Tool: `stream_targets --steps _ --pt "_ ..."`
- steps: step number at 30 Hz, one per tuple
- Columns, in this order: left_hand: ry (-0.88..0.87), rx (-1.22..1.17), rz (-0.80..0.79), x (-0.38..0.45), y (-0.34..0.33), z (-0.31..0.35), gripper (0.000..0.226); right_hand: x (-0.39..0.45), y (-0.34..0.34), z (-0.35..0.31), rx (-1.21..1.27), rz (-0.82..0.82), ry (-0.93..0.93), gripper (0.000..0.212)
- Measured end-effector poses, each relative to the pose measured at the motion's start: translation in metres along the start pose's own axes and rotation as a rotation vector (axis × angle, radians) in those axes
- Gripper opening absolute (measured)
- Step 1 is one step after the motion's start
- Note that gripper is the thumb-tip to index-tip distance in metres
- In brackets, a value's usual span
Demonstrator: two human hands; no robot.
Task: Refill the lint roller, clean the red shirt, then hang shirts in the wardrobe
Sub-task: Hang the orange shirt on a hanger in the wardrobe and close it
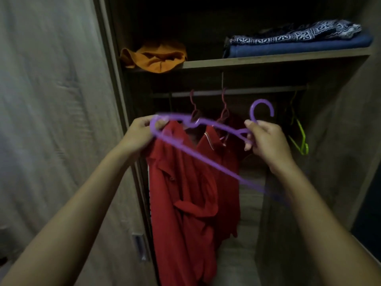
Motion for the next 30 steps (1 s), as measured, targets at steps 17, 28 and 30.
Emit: stream_targets --steps 17,28,30 --pt "0.010 0.018 -0.066 -0.030 0.024 0.030 0.015 -0.072 -0.125 0.057 0.382 0.064 -0.133 0.021" --pt "-0.187 0.533 0.038 -0.029 0.064 0.026 0.014 -0.044 -0.088 0.049 -0.307 -0.135 0.095 0.030" --pt "-0.241 0.579 0.070 -0.027 0.056 0.033 0.012 -0.046 -0.095 0.043 -0.363 -0.224 0.102 0.033"
Point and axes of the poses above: each hand's wrist, its own x-axis towards the middle knuckle, its own y-axis out of the back of the hand, z = x × y, the point moved 7 cm from there along x, towards the middle knuckle, and after that the axes turned 4 degrees about y, right-handed, at the moved point
